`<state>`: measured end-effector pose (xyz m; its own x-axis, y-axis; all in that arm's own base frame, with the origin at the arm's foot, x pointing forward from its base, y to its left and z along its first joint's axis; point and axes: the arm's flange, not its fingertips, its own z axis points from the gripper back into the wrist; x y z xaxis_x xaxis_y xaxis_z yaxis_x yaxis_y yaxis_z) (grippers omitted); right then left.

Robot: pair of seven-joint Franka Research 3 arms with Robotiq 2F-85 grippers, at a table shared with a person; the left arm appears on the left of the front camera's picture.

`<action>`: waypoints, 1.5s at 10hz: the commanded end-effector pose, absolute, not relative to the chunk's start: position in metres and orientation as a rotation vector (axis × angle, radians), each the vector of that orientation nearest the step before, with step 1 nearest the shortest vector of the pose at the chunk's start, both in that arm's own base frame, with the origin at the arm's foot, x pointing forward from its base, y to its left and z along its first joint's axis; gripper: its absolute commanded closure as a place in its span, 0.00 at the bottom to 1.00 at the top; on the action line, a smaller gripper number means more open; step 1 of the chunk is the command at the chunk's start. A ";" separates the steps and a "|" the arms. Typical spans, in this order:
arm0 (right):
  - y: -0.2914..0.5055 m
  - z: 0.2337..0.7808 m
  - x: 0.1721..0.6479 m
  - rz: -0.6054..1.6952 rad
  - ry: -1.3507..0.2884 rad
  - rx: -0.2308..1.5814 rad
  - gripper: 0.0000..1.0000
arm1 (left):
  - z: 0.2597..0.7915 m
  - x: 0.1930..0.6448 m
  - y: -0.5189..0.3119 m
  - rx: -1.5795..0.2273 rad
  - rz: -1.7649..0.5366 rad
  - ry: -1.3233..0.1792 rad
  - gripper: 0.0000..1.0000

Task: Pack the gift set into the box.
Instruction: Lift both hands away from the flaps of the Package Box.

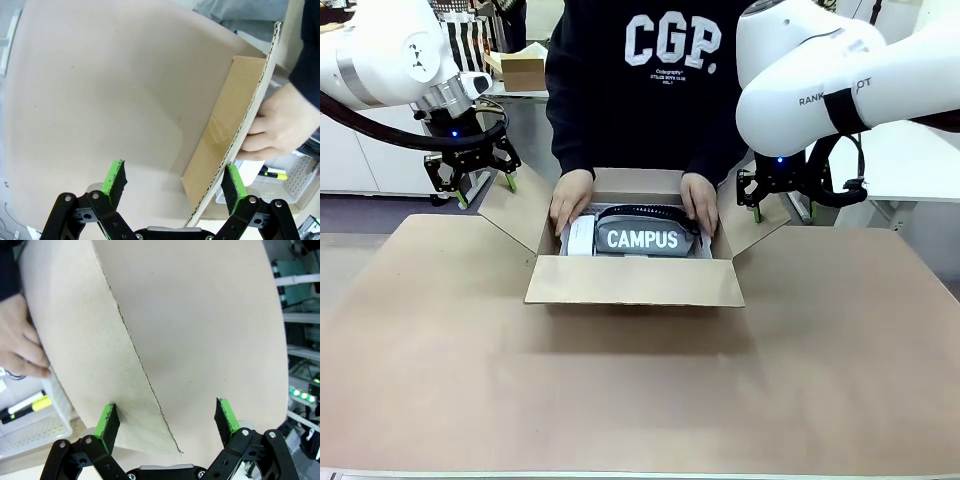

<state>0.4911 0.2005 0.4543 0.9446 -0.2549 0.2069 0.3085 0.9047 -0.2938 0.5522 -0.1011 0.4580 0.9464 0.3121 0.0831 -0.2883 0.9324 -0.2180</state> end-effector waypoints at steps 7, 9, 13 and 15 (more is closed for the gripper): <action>0.200 0.458 0.492 -0.297 -0.163 -0.333 0.00 | 0.460 0.553 -0.102 -0.192 0.322 -0.114 0.00; 0.200 0.458 0.492 -0.297 -0.163 -0.333 0.00 | 0.460 0.553 -0.102 -0.192 0.322 -0.114 0.00; 0.200 0.458 0.492 -0.297 -0.163 -0.333 0.00 | 0.460 0.553 -0.102 -0.192 0.322 -0.114 0.00; 0.200 0.458 0.492 -0.297 -0.163 -0.333 0.00 | 0.460 0.553 -0.102 -0.192 0.322 -0.114 0.00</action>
